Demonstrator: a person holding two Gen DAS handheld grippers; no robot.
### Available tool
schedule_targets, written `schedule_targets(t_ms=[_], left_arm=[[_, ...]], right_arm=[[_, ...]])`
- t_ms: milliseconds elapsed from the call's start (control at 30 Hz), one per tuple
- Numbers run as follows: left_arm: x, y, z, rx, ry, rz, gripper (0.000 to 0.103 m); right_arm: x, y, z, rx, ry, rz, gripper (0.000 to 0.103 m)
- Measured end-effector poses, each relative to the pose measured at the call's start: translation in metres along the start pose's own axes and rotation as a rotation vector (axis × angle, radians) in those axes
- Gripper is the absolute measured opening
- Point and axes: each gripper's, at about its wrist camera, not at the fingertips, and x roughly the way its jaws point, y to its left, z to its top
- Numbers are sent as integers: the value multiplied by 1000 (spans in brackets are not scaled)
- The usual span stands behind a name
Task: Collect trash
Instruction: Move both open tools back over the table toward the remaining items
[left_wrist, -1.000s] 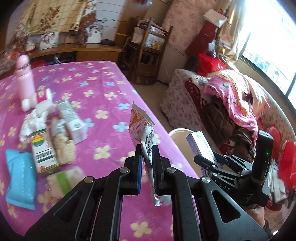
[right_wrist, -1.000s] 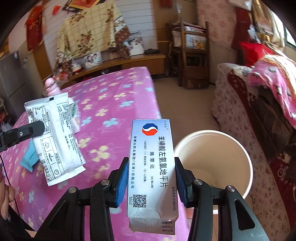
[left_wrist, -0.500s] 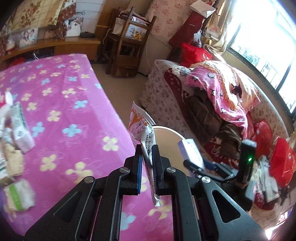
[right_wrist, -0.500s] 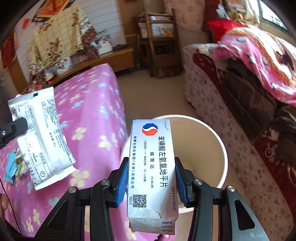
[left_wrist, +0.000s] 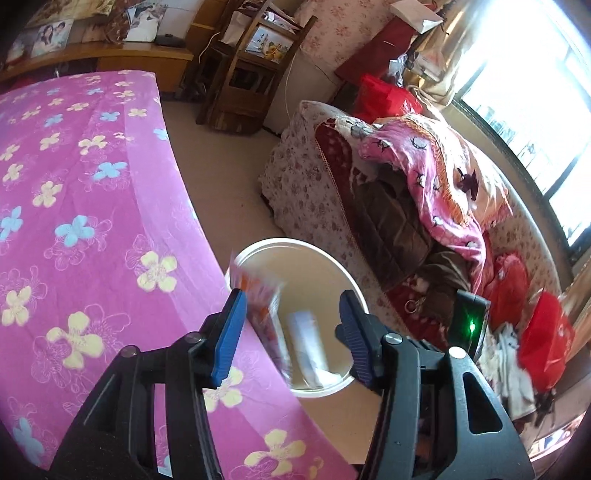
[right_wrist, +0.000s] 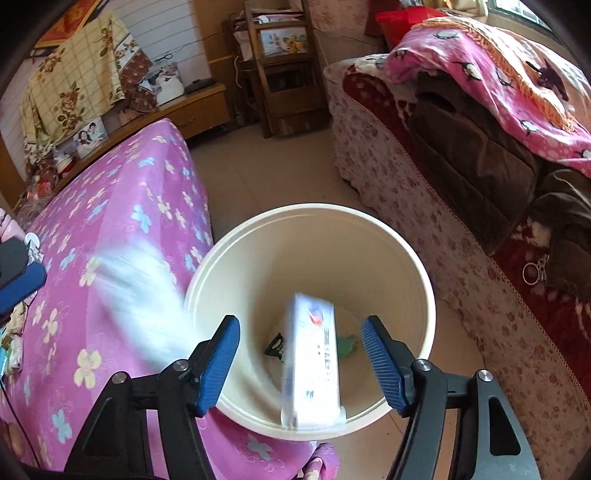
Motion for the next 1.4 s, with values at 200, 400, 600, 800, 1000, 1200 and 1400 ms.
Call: schedule_targets(t_ms=[200,400,600,800,1000,1200,1400], left_arm=[[-8,18,-9,-1,8,83,51],[-23,35,-18,-14,-6,167,51],[-41,42,-27,23,-25,245,51],[-67,56,-35,35,-48,305,51],[-100,85,-47,-1,-34,343,52],[-140,121,-61,-43,-23,386,57],[-179,161,-75,-89,-29,481,58]], right_arm=[[3,-2,-8,20,27,19,67],[-5,7,-9,2,18,18,67],[-19,28,-10,-34,15,36,67],[-36,65,-13,-81,0,83,67],[-45,118,-23,-162,16,158,68],[-45,173,-36,-228,51,237,69],[-46,221,-47,-298,66,283,69]])
